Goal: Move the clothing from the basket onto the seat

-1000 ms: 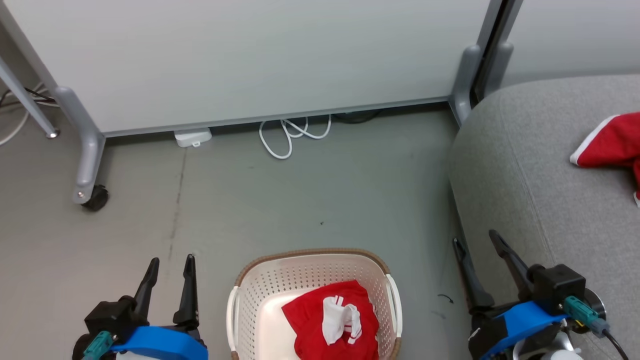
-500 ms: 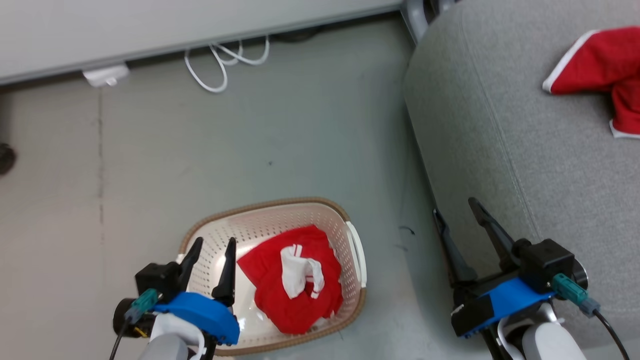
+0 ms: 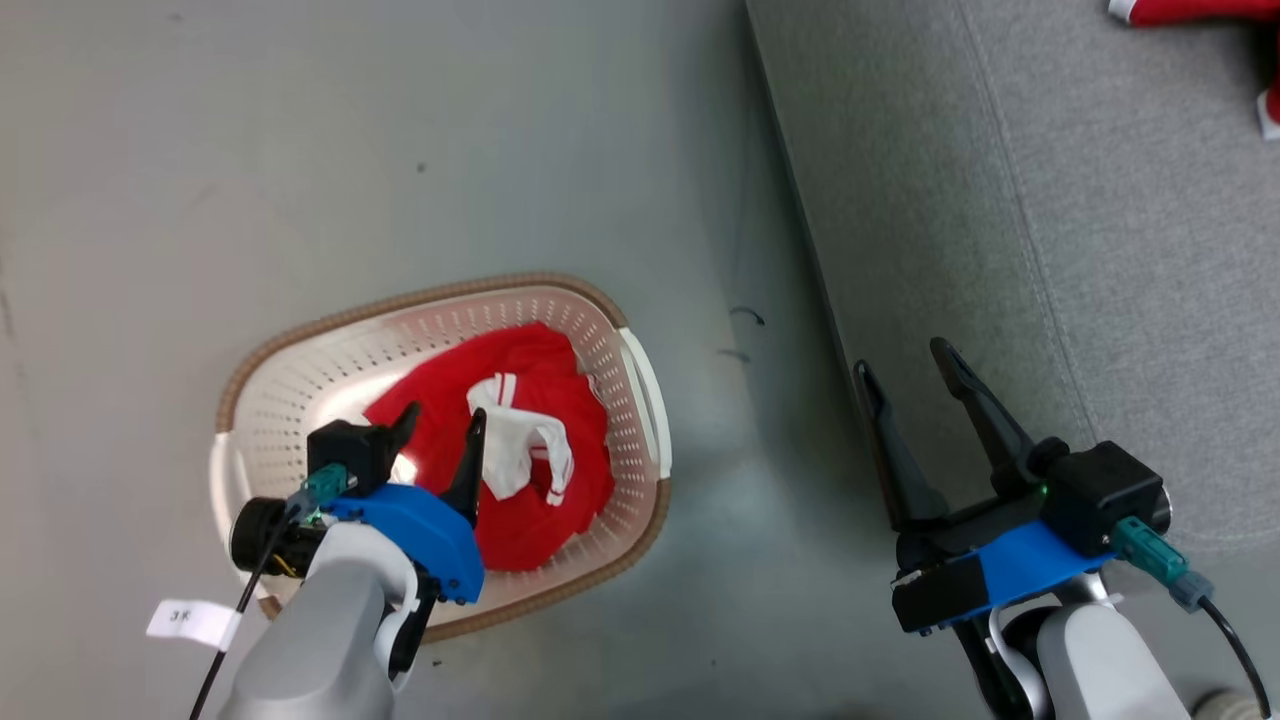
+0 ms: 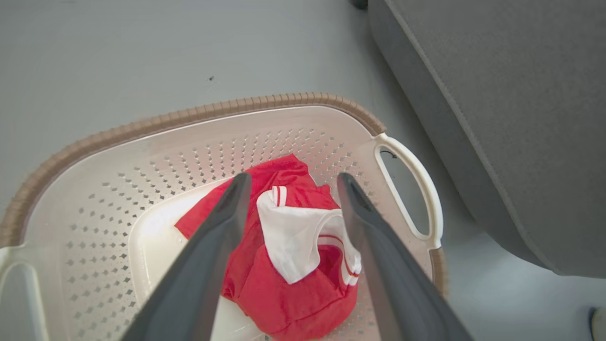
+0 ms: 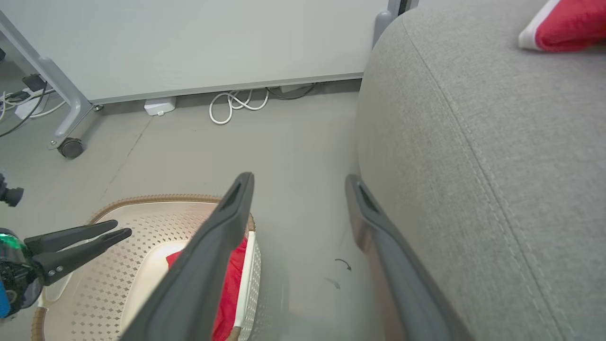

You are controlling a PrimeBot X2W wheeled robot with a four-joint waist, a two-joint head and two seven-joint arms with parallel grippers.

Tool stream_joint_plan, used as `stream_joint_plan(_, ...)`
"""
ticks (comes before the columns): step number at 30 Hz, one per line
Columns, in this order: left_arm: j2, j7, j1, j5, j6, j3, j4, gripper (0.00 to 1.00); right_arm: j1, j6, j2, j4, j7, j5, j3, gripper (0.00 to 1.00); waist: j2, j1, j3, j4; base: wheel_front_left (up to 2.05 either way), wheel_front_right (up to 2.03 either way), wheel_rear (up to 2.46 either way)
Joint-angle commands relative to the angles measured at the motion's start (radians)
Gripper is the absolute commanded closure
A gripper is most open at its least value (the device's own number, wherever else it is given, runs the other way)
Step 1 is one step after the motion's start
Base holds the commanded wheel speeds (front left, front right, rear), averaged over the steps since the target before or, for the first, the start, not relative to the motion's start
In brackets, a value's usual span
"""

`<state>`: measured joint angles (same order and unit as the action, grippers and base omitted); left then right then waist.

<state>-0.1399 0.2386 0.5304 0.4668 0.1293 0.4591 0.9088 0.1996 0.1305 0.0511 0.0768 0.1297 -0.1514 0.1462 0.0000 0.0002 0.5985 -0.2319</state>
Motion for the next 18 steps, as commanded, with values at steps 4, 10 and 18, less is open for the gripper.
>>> stream_joint_plan(4,-0.008,-0.025,0.069,0.025,0.002,0.055,0.043,0.00,0.027,0.000,-0.001,-0.001,0.018,-0.009,0.008,0.00,0.0000,-0.0002,0.106,-0.039,0.00,0.00,0.00)
stream_joint_plan(10,-0.012,-0.060,0.120,0.071,0.002,0.161,0.077,0.00,0.047,0.000,-0.001,0.008,0.038,-0.018,0.023,0.00,0.0000,-0.0002,0.158,-0.050,0.00,0.00,0.00)
stream_joint_plan(18,-0.037,-0.102,0.146,0.175,0.002,0.292,0.059,0.00,0.074,0.000,-0.001,0.034,0.063,-0.045,0.041,0.00,0.0000,-0.0002,0.190,-0.068,0.00,0.00,0.00)
